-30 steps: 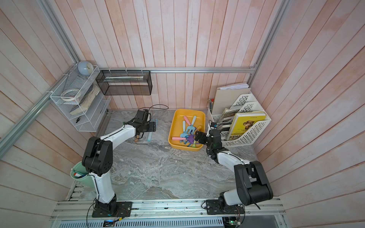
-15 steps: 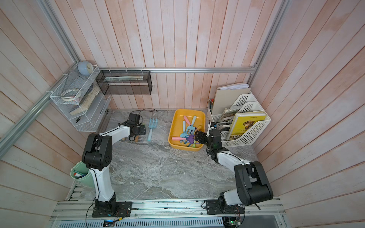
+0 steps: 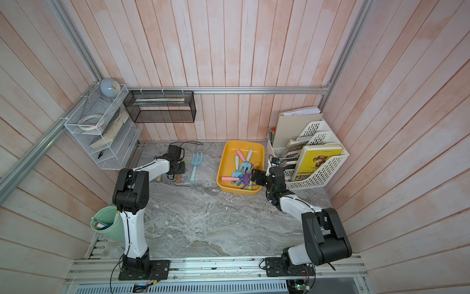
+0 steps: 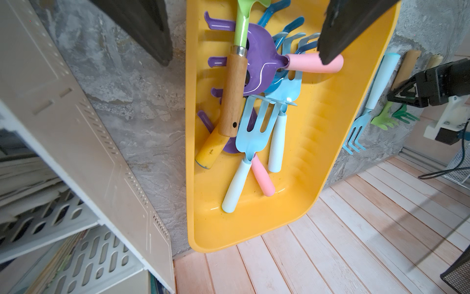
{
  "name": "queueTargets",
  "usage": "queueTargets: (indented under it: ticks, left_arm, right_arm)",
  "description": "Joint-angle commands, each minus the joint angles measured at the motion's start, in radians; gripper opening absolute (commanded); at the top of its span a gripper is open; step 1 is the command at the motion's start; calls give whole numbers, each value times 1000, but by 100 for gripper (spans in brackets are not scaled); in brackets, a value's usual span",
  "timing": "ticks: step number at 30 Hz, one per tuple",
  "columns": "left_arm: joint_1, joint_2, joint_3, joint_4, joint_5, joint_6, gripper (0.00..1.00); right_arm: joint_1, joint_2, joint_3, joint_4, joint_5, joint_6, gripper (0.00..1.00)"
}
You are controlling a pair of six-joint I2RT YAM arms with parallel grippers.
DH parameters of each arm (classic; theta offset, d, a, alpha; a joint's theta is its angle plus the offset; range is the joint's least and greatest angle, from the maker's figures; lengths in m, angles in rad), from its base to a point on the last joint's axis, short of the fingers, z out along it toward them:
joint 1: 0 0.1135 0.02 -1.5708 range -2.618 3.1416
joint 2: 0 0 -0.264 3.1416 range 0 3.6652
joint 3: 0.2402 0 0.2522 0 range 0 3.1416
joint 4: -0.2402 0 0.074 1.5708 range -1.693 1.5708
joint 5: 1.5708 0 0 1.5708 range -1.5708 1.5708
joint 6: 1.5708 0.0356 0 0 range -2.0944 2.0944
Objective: Take the hand rake out of the storage box
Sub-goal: Adjust the rake at the center of the board.
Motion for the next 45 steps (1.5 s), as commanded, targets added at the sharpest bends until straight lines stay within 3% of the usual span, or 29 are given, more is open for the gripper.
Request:
queueTargets:
  ticks: [1,13,25,27,31,35,36,37,41,45]
  left_arm:
    - [2,42,46,-53,-21,29,40]
    - [25,75,84,-80,-49,47,31]
    - [39,70,91,-69,-35,66,32]
    - [36,54,92,-65,-22,65,38]
    - [-3,-31,97,-58,-52,56,63]
    - [-74,-140,66,-6,-84,40,79]
    - [-100,-166,46,21,-79,29,93]
    - [-124,-192,24,54,-58,24,100]
    - [-225,-236,-56,184,10,-11,100]
    - [-299,-166,-55,243,63,-47,100]
  right_arm:
    - [-4,-4,6,-1,10,-1,92]
    - [-6,-2,8,-4,12,-1,92]
    - [-9,2,8,-3,14,-1,92]
    - [-10,3,14,-12,14,-3,92]
    - [-9,-16,9,-19,25,-6,92]
    - [-9,-24,6,-21,26,-7,92]
    - [-9,-24,8,-23,24,-6,92]
    - [-9,-24,9,-26,24,-6,92]
    - [-9,-33,12,-46,20,-3,92]
    - [-9,-55,5,-64,40,-1,92]
